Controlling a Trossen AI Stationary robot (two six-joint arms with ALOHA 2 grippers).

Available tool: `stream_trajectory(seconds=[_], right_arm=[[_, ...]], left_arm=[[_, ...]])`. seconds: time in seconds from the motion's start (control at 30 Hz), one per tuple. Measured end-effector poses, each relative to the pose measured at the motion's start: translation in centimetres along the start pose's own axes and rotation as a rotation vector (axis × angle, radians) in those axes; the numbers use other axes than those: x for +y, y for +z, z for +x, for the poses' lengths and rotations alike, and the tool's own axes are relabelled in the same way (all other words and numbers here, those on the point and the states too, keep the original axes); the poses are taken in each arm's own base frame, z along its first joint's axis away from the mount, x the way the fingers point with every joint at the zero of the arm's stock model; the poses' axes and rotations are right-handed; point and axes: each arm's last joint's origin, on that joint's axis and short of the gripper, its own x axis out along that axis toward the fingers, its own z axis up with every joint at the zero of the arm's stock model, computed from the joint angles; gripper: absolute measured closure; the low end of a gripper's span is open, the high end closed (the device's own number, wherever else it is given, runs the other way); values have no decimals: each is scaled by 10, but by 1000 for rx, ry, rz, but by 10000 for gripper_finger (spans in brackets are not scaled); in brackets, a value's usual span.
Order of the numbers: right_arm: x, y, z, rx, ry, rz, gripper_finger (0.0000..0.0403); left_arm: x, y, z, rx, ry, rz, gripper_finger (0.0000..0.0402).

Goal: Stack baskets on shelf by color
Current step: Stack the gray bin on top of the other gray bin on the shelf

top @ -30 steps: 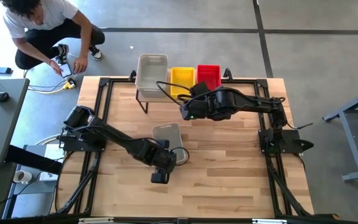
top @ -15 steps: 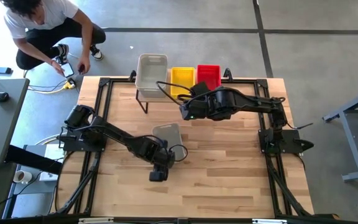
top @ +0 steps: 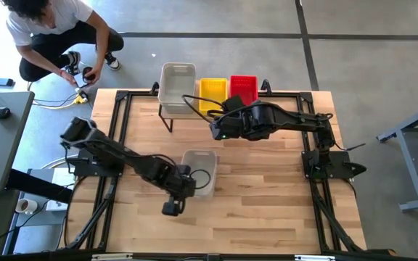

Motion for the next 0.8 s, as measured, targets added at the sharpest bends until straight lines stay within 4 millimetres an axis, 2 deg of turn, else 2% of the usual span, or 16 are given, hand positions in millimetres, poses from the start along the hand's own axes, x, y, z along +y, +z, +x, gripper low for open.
stream_trajectory(seconds=[0.17,0.4,0.6,0.8], right_arm=[[0,0,0,0,0,0,286],[0,0,0,-1,0,3,286],[0,0,0,-5,-2,5,286],[0,0,0,-7,-2,33,286]], left_arm=[[-5,-8,-42,-69,5,12,400],[-4,-31,-106,-172,24,-14,401],[4,-53,-151,-255,83,-29,401],[19,-62,-196,-299,226,-6,401]])
